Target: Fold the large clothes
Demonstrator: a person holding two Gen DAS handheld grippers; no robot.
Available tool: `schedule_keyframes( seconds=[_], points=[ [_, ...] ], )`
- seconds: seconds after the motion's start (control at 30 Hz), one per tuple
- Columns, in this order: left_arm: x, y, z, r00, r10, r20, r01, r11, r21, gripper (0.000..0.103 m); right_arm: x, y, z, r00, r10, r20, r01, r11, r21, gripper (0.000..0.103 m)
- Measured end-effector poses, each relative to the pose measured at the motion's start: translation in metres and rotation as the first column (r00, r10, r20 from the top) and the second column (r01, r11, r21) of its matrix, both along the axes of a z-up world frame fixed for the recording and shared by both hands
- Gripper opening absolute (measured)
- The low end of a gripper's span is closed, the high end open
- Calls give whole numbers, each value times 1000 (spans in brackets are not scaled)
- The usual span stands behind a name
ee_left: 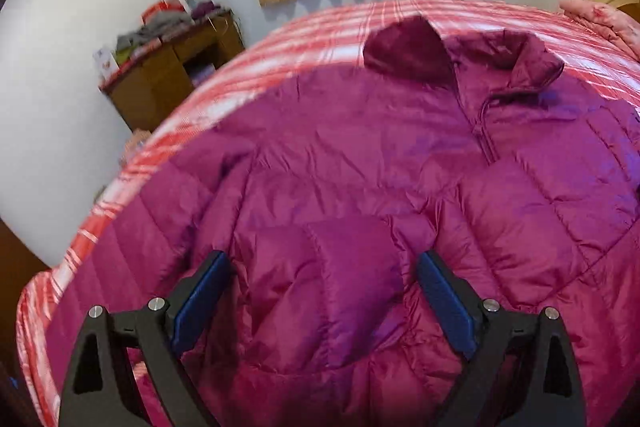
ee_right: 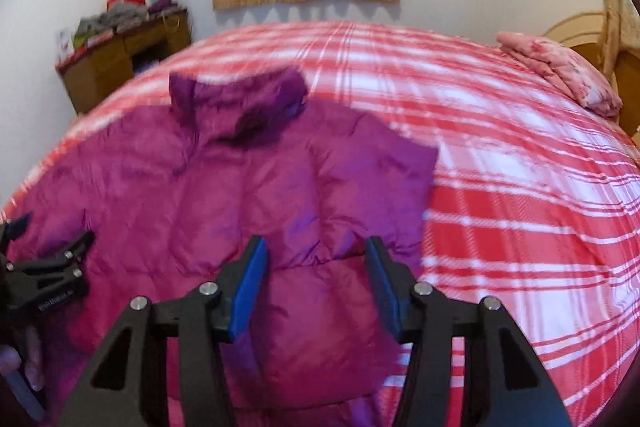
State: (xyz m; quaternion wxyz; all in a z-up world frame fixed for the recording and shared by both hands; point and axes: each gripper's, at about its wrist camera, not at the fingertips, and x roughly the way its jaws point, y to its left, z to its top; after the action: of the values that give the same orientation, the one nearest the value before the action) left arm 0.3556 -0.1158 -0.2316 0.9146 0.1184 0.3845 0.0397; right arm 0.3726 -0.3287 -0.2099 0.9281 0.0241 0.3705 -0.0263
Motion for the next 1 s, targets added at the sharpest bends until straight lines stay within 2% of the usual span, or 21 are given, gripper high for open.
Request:
schedule_keyframes(
  seconds=[0.23, 0.6, 1.0],
  points=[
    [10, 3, -10, 1000, 4, -28, -5, 1000, -21, 98, 3, -9, -12, 999, -3, -51, 5, 999, 38, 55],
    [9, 5, -12, 999, 17, -35, -18, 999, -32, 101, 8, 2, -17, 997, -13, -76, 9, 999, -49, 56],
    [10, 6, -12, 999, 19, -38, -20, 999, -34, 102, 9, 4, -18, 997, -16, -79, 12, 998, -60, 56]
  ],
)
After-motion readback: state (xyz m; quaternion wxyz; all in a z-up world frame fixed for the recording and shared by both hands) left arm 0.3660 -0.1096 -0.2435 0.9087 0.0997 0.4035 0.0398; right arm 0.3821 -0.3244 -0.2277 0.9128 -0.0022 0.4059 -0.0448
